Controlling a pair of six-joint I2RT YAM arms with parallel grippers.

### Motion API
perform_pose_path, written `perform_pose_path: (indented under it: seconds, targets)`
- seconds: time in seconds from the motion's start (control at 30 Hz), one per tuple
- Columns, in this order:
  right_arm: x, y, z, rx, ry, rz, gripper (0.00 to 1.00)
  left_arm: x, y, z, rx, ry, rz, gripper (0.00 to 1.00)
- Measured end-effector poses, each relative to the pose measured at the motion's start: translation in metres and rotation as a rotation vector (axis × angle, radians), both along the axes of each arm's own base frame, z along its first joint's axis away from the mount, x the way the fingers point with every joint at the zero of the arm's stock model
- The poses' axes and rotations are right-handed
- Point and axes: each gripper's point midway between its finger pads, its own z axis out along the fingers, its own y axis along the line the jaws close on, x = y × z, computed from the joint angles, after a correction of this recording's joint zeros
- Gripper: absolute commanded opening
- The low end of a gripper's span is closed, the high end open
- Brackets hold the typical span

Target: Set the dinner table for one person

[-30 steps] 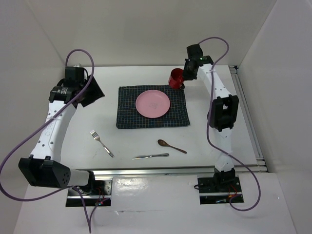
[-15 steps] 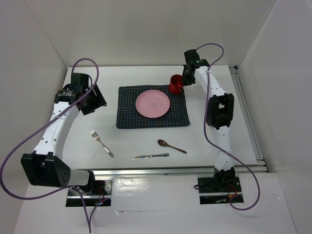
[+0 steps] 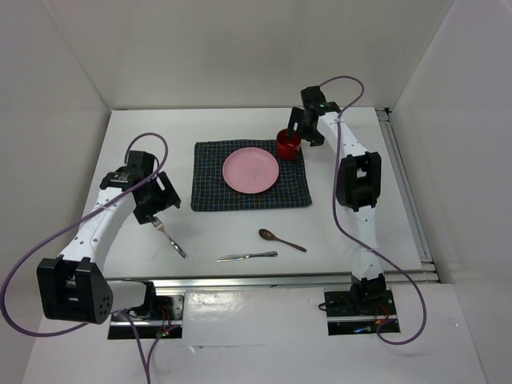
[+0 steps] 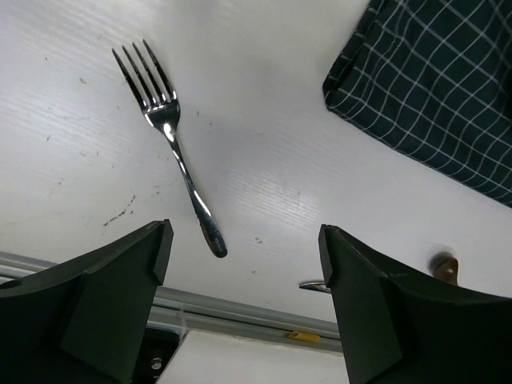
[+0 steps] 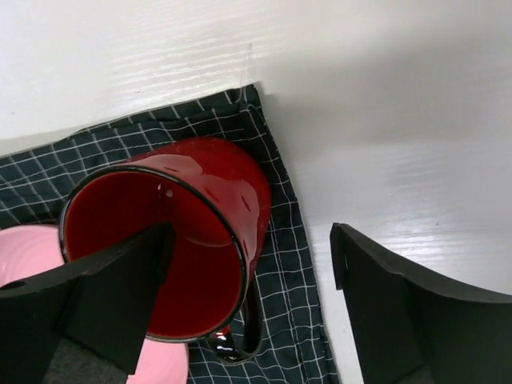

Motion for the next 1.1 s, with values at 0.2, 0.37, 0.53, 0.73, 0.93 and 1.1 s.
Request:
perform_pose_path:
  seconds: [0.2,0.37,0.53,0.73,0.93,1.1]
  targets:
    - [-0.013,0.002,0.027,0.020,-0.043,0.018,0.96,-0.009,0.002,-0.020,-0.008,0.071,0.050,0.85]
    - [-0.048,-0.004,0.099,0.049,-0.180,0.031,0.96,-0.019,0.004,-0.042,-0.016,0.119,0.119,0.77]
    - [-0.083,-0.011,0.170,0.081,-0.353,0.034,0.96,-0.034,0.005,-0.069,-0.028,0.182,0.187,0.74]
    - [-0.131,-0.021,0.166,0.085,-0.358,0.033,0.96,-0.043,0.006,-0.097,-0.029,0.223,0.261,0.69]
    - [-0.149,-0.025,0.150,0.085,-0.318,0.028,0.96,-0.042,0.010,-0.116,-0.038,0.239,0.311,0.56]
    - [-0.157,-0.028,0.147,0.083,-0.308,0.023,0.96,-0.036,0.011,-0.117,-0.045,0.215,0.326,0.21]
